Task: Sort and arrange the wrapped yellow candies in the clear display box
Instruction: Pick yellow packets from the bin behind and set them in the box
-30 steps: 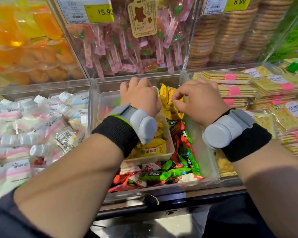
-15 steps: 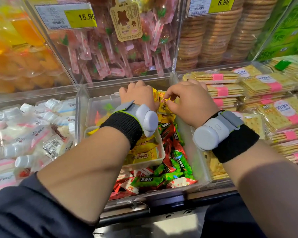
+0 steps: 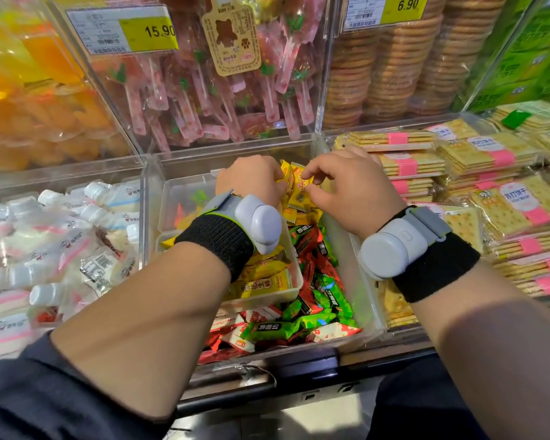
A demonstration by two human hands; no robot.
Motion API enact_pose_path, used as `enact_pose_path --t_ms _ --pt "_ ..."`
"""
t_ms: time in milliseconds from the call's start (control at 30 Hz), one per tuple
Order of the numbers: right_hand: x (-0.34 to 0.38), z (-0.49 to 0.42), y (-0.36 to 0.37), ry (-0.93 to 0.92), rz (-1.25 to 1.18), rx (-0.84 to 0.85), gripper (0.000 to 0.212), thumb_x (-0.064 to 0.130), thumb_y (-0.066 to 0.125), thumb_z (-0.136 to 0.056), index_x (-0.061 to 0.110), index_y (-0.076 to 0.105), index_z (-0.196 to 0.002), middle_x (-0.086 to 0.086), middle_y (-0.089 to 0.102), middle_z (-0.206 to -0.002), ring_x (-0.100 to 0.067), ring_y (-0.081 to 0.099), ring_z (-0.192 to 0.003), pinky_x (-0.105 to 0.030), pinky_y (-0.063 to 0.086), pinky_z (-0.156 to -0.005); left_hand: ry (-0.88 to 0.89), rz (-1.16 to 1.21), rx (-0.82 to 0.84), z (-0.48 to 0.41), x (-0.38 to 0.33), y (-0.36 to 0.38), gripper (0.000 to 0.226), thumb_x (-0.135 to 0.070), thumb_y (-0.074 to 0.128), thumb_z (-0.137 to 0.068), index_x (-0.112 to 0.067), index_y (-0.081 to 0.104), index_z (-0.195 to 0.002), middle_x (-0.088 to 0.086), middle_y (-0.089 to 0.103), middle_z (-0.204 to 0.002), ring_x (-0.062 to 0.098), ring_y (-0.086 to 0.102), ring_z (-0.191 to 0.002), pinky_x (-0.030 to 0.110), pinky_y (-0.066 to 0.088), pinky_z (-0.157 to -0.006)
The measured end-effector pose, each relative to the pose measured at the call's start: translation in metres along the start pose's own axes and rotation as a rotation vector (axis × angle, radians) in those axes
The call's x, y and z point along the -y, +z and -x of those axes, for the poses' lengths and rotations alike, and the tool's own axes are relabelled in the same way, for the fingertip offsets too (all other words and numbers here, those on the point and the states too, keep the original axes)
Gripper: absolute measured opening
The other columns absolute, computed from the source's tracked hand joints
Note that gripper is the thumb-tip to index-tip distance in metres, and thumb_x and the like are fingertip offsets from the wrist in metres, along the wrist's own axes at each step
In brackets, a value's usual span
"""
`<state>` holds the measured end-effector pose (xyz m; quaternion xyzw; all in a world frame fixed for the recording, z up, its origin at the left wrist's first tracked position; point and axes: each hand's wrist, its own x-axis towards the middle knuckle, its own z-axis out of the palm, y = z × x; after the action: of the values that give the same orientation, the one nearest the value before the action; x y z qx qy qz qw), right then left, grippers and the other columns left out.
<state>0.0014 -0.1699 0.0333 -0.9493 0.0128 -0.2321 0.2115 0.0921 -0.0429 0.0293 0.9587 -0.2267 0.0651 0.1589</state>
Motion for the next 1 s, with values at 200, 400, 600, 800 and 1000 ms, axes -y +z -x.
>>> enact_pose_path --t_ms 200,400,600,800,1000 --pt "0.002 0.005 -0.002 -0.003 0.024 0.008 0.016 0.026 0.057 -0.083 0.026 0.063 -0.098 0.003 0.061 -0.093 -0.023 0.046 -0.102 -0.036 0.027 -0.091 0.021 0.209 -0.119 0.016 0.005 -0.010 0.014 -0.033 0.064 -0.080 -0.030 0.068 -0.092 -0.007 0.071 -0.098 0.020 0.063 -0.093 0.032 0.050 -0.078" --pt "0.006 0.009 -0.004 0.013 0.029 0.029 0.020 0.026 0.057 -0.083 0.028 0.060 -0.103 0.007 0.055 -0.098 -0.020 0.046 -0.104 -0.035 0.026 -0.092 0.042 0.241 -0.152 0.034 0.005 -0.021 0.015 -0.035 0.066 -0.080 -0.030 0.069 -0.093 -0.008 0.071 -0.097 0.017 0.063 -0.090 0.031 0.051 -0.078" --pt "0.014 0.014 -0.005 0.000 -0.025 0.016 0.039 0.021 0.061 -0.080 0.026 0.051 -0.117 0.003 0.049 -0.116 -0.020 0.049 -0.108 -0.043 0.032 -0.097 0.063 0.290 -0.123 0.055 0.010 -0.034 0.013 -0.033 0.067 -0.080 -0.029 0.070 -0.092 -0.006 0.070 -0.091 0.015 0.063 -0.086 0.025 0.046 -0.075" --pt "0.021 0.017 -0.003 -0.028 -0.041 0.031 0.048 0.022 0.063 -0.080 0.031 0.048 -0.125 0.001 0.046 -0.121 -0.019 0.047 -0.111 -0.049 0.034 -0.099 0.082 0.342 -0.093 0.067 0.024 -0.043 0.011 -0.029 0.066 -0.081 -0.029 0.070 -0.091 -0.005 0.070 -0.087 0.012 0.061 -0.082 0.026 0.047 -0.075" --pt "0.029 0.022 0.005 -0.050 -0.012 0.067 0.036 0.030 0.062 -0.082 0.035 0.054 -0.117 0.004 0.053 -0.117 -0.020 0.046 -0.113 -0.038 0.023 -0.097 0.062 0.386 -0.039 0.079 0.040 -0.042 0.010 -0.026 0.067 -0.081 -0.031 0.069 -0.090 -0.011 0.061 -0.078 0.007 0.055 -0.077 0.017 0.033 -0.066"
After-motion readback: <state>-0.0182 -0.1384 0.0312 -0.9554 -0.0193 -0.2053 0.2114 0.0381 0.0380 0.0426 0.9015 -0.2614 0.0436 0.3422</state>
